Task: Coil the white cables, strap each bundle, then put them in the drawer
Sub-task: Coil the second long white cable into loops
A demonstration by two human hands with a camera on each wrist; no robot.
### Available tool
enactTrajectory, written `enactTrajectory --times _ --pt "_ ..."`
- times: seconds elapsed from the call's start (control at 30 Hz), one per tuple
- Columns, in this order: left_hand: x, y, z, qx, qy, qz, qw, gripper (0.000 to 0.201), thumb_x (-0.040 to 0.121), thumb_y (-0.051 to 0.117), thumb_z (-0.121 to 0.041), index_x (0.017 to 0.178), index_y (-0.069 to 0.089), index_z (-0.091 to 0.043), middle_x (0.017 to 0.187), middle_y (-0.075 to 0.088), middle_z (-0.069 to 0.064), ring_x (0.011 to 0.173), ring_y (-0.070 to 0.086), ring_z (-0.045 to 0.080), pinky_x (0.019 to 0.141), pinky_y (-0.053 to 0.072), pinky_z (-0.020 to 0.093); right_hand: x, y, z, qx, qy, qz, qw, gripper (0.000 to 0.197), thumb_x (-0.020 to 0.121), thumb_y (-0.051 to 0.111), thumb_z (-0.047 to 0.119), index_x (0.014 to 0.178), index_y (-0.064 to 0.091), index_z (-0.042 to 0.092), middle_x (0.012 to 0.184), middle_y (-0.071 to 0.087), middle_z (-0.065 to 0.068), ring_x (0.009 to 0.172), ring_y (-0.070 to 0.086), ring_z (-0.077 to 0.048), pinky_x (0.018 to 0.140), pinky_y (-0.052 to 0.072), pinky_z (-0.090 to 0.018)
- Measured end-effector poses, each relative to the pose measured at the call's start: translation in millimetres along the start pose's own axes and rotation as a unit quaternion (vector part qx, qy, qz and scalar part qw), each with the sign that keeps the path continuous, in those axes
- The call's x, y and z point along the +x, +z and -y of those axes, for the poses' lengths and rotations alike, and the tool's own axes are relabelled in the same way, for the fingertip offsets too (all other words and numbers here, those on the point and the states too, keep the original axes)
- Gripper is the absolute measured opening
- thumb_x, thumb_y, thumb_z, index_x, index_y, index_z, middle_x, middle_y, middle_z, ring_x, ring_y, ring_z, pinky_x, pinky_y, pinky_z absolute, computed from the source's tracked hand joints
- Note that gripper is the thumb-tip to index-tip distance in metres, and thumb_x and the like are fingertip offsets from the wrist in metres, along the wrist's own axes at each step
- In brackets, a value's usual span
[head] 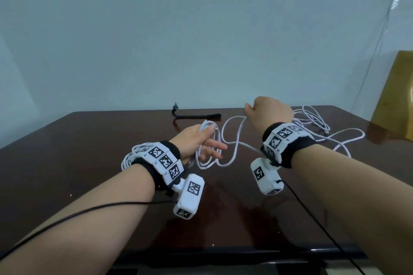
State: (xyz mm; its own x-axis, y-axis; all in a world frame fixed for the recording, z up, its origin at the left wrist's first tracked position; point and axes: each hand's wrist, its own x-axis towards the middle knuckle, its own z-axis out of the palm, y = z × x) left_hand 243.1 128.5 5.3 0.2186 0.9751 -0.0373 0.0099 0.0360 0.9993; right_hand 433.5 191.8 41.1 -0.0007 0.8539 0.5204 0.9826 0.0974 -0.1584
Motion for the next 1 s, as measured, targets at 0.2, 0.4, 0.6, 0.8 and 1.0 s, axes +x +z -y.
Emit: enactTrajectory --times 0.2,0.4,0.6,0.8,1.0 --pt "12.5 21.7 3.5 0.035 0.038 -0.038 0.998 0.029 0.101 0.042 -0.031 0.117 0.042 -0.007 0.076 0.068 0.012 0.077 0.063 0.032 0.059 0.051 0.028 -0.2 1.9 21.6 0.047 0.026 0.021 0.998 0.038 0.095 0.033 0.029 0.061 0.039 0.015 0.062 0.044 0.0 0.058 0.047 -0.022 0.056 0.032 -0.027" --pt "19.9 6.7 10.1 0.011 0.04 -0.042 0.998 0.027 0.1 0.041 -0.035 0.094 0.046 -0.01 0.059 0.052 0.006 0.04 0.042 0.012 0.037 0.035 0.017 -4.1 0.2 18.4 0.06 -0.032 0.003 0.998 0.045 0.095 0.037 0.051 0.069 0.044 0.016 0.059 0.045 0.003 0.059 0.048 -0.022 0.061 0.033 -0.028" --pt "15.6 -7.9 7.0 0.174 0.029 -0.043 0.983 0.033 0.084 0.066 -0.041 0.082 0.047 -0.014 0.053 0.035 0.0 0.042 0.028 0.012 0.042 0.025 0.021 -16.0 5.1 12.3 0.099 -0.196 -0.017 0.975 0.044 0.085 0.045 0.063 0.073 0.051 0.021 0.062 0.051 0.009 0.068 0.055 -0.019 0.086 0.032 -0.031" --pt "19.2 -13.4 5.2 0.077 0.007 -0.175 0.982 0.036 0.096 0.052 -0.034 0.069 0.049 -0.011 0.043 0.036 -0.004 0.031 0.026 0.007 0.035 0.021 0.015 -36.0 10.5 11.3 0.037 -0.282 0.015 0.959 0.076 0.069 0.064 0.066 0.134 0.039 0.035 0.144 0.028 0.002 0.134 0.023 -0.025 0.11 0.014 -0.047" --pt "17.9 -23.8 -2.0 0.061 0.005 -0.225 0.972 0.04 0.097 0.049 -0.036 0.064 0.044 -0.013 0.038 0.032 -0.005 0.031 0.022 0.009 0.038 0.018 0.014 -44.3 12.9 -4.2 0.163 -0.244 0.184 0.938 0.051 0.082 0.056 0.057 0.125 0.046 0.032 0.133 0.042 0.002 0.111 0.053 -0.018 0.094 0.046 -0.038"
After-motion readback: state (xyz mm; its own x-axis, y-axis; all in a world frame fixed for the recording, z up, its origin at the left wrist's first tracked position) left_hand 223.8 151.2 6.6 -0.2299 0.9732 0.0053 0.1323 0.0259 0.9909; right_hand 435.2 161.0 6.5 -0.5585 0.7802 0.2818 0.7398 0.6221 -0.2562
